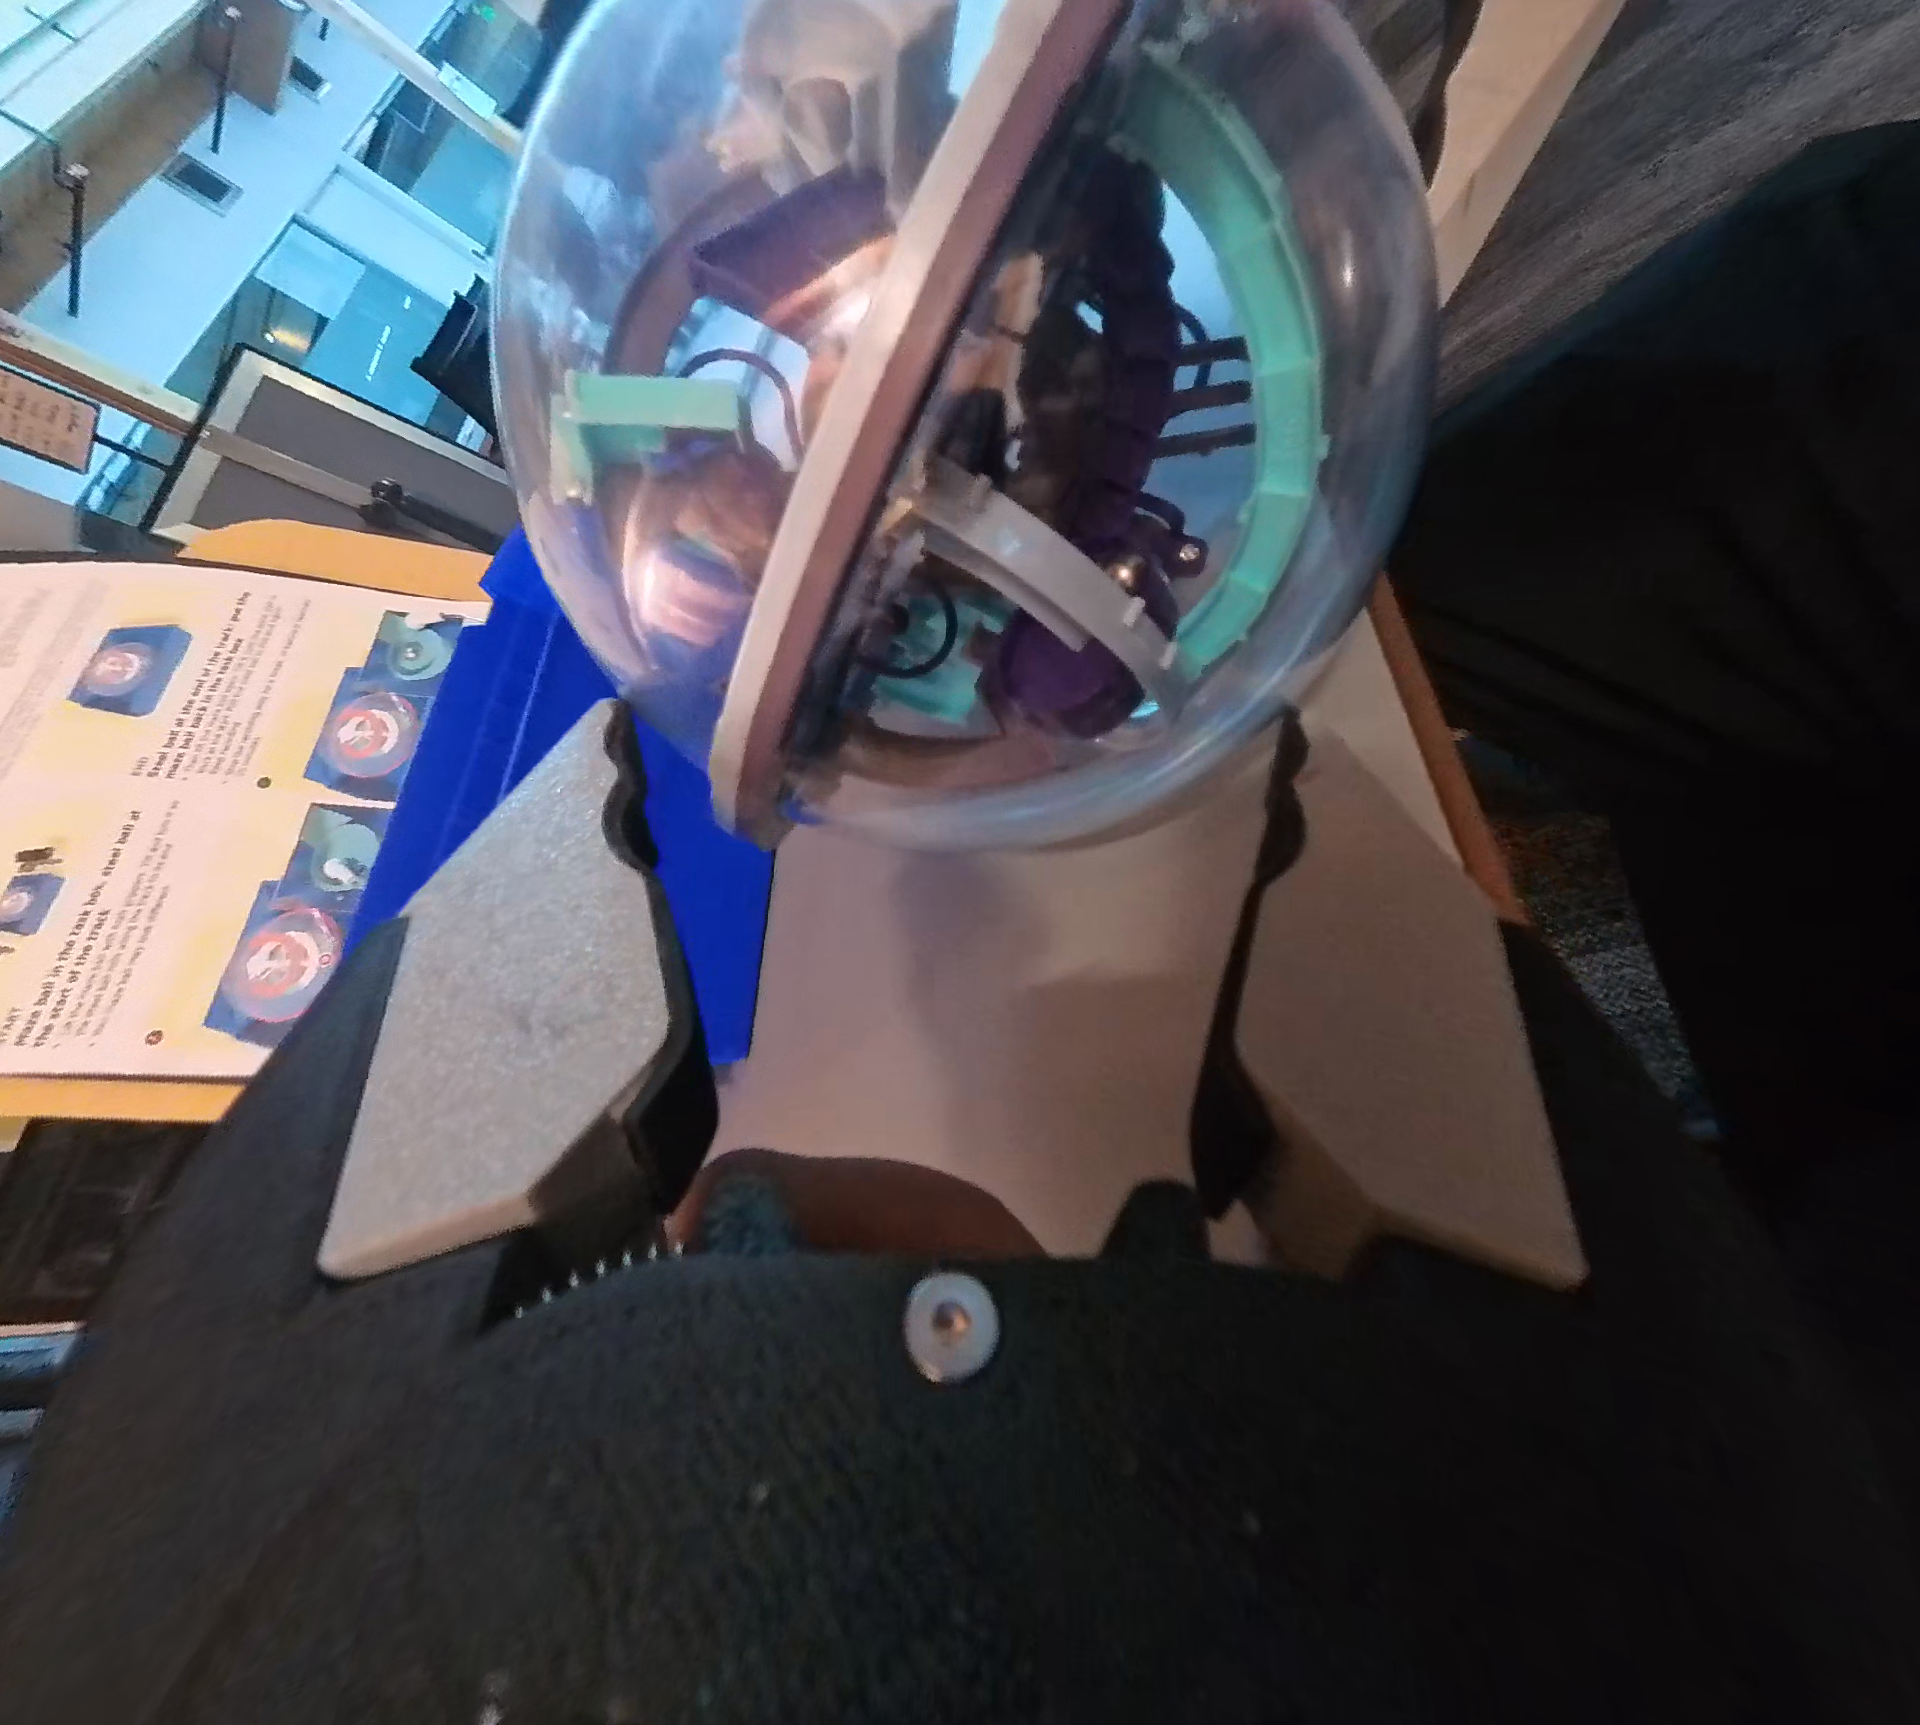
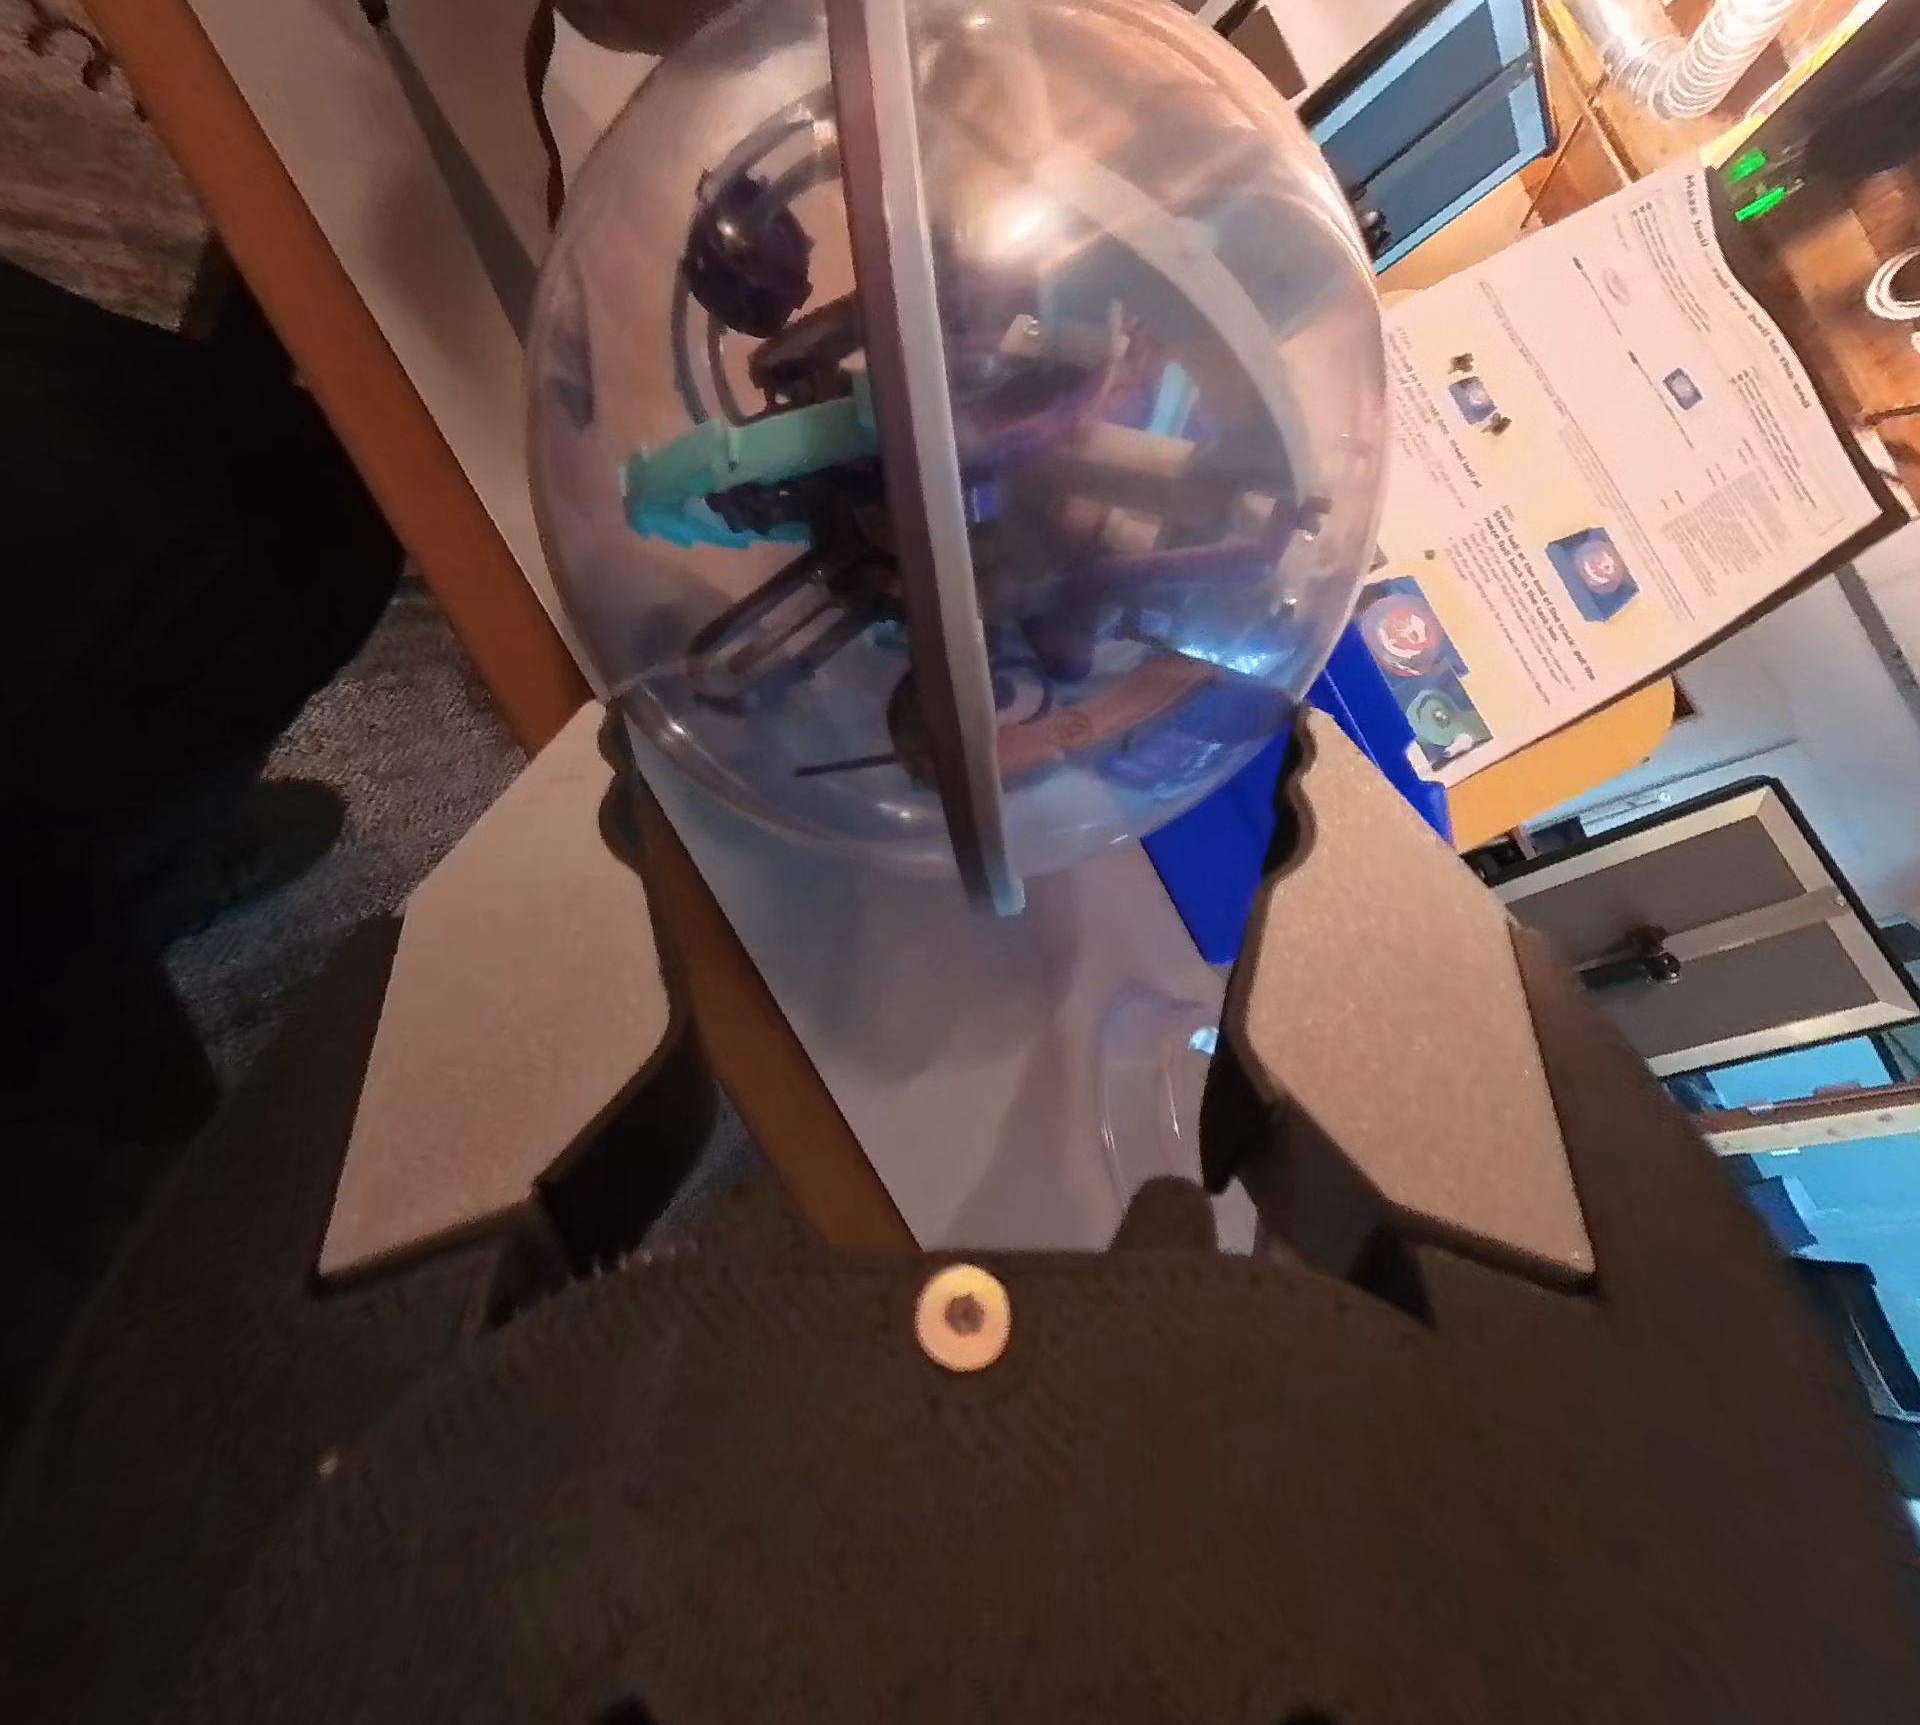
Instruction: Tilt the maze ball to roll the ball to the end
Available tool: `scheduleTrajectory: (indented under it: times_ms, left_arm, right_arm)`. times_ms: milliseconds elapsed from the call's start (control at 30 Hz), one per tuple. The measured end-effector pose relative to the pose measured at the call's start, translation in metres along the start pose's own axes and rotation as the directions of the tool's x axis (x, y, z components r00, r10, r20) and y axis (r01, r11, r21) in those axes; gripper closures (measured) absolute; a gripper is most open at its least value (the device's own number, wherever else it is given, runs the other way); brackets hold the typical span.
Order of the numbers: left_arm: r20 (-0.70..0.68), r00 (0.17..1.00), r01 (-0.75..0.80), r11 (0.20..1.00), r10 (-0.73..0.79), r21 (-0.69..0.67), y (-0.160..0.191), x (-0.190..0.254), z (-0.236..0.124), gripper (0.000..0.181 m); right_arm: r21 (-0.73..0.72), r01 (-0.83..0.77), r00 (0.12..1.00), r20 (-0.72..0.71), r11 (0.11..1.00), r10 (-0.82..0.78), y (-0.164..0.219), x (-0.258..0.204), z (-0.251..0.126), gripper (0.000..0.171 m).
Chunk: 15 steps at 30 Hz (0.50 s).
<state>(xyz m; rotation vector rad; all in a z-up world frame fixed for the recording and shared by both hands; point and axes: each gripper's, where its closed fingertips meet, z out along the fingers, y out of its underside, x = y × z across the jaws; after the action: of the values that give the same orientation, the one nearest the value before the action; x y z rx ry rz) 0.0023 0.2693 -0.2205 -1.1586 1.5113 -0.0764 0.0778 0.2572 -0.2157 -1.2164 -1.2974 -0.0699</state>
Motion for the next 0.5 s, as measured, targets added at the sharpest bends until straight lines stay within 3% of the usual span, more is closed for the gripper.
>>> scheduleTrajectory:
  times_ms: [333, 500]
  left_arm:
    - [0.025, 0.999, -0.036, 0.999, 0.036, -0.006, -0.011, 0.004, -0.02, 0.066]
    - [0.044, 0.998, -0.053, 0.998, 0.055, -0.045, 0.001, 0.003, -0.02, 0.069]
  right_arm:
    - [-0.04, 0.035, 0.998, 0.051, 0.999, -0.033, -0.005, -0.006, 0.002, 0.053]
    - [-0.029, 0.049, 0.997, 0.06, 0.998, -0.047, -0.011, -0.006, 0.0, 0.056]
